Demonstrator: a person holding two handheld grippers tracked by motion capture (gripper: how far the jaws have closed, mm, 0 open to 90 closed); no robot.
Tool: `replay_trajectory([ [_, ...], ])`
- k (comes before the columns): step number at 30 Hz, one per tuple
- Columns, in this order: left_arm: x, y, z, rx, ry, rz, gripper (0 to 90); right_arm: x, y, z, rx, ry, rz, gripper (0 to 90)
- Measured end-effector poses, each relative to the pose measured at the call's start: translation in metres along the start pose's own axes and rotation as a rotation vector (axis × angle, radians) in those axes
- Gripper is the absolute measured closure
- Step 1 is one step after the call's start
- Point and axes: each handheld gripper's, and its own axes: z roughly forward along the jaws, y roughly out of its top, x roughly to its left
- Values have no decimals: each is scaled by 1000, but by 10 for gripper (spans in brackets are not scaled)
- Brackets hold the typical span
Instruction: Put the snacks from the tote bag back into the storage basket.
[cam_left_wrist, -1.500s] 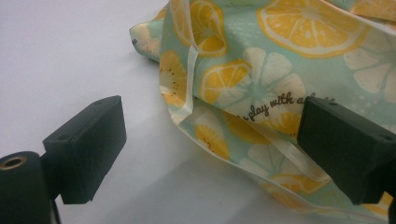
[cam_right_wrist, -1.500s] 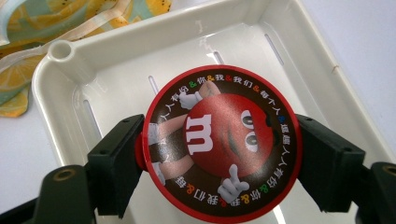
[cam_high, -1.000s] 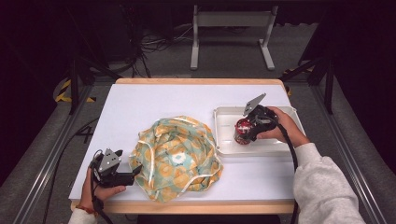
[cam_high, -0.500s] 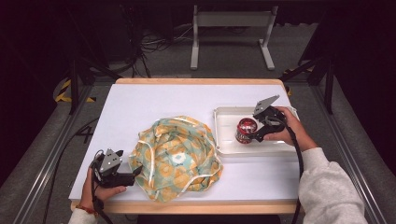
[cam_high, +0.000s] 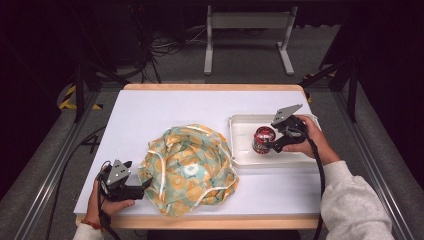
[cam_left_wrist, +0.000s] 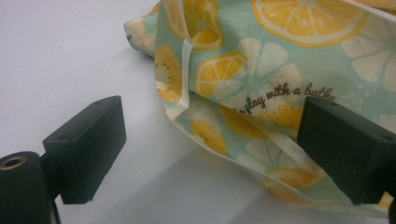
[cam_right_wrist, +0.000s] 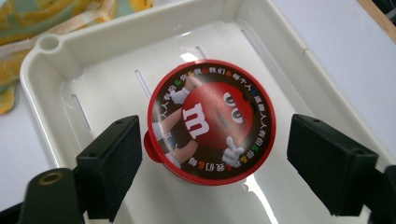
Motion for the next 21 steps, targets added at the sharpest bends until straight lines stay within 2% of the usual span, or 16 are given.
replay_trajectory([
  [4, 0, 0, 0, -2, 0, 0, 86, 3, -3, 3, 13, -13, 9, 177],
  [9, -1, 1, 0, -1, -3, 0, 87, 3, -5, -2, -15, -15, 43, 170],
  [13, 0, 2, 1, -3, -3, 8, 87, 7, -7, -5, -17, -37, 41, 172],
  [15, 0, 2, 1, -4, -2, 7, 87, 9, -8, -4, 0, -52, 38, 172],
  [21, 2, 3, 3, -4, -7, 8, 88, 14, -10, -5, 2, -63, 43, 173],
])
